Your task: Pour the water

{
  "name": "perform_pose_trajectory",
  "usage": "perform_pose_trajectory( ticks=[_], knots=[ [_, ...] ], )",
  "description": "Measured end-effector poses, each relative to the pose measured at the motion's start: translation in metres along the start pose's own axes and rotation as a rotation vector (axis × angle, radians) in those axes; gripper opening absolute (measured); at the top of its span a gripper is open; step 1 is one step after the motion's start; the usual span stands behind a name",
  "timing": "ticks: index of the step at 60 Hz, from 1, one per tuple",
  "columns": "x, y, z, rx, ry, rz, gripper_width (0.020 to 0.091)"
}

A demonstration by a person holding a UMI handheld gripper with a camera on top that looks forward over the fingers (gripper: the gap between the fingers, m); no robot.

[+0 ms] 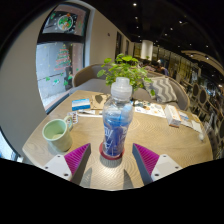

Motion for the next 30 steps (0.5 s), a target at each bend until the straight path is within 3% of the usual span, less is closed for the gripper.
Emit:
perform_pose_trajectory(
  ticks=[16, 30],
  knots=[
    [-0.122, -0.002, -0.019, 0.060, -0.044, -0.076, 0.0853],
    [-0.170, 0.004, -0.031, 0.110, -0.084, -0.052, 0.0854]
  ],
)
Point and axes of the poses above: the point between the fingertips, and its own axes, seen from behind it with the camera up: z to the right, y up, x forward, the way the camera looks, the point moved 7 cm from there along -x, backward, against the way the camera looks
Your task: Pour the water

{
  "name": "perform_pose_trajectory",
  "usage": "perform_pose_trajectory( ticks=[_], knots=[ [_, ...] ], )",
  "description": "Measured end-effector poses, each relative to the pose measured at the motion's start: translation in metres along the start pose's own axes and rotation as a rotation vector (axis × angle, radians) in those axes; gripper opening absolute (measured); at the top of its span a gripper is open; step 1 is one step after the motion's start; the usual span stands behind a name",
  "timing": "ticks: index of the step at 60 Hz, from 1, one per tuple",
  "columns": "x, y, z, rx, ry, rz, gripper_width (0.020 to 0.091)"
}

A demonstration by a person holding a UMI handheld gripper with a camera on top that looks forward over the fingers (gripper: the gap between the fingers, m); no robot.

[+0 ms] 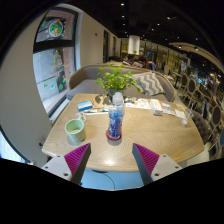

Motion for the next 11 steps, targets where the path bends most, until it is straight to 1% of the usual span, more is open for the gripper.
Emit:
perform_pose_trajectory(
  ticks=[11],
  knots=[
    [-0.0115, 0.0092, 0.0015, -0.010, -0.032, 0.015, 0.0856]
  ],
)
Point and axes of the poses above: the point between the fingertips, and its own axes, seen from behind it with the camera up: z to the right, y up, x forward, the way the camera looks, the point moved 7 cm from there along -x, backward, against the way the camera looks
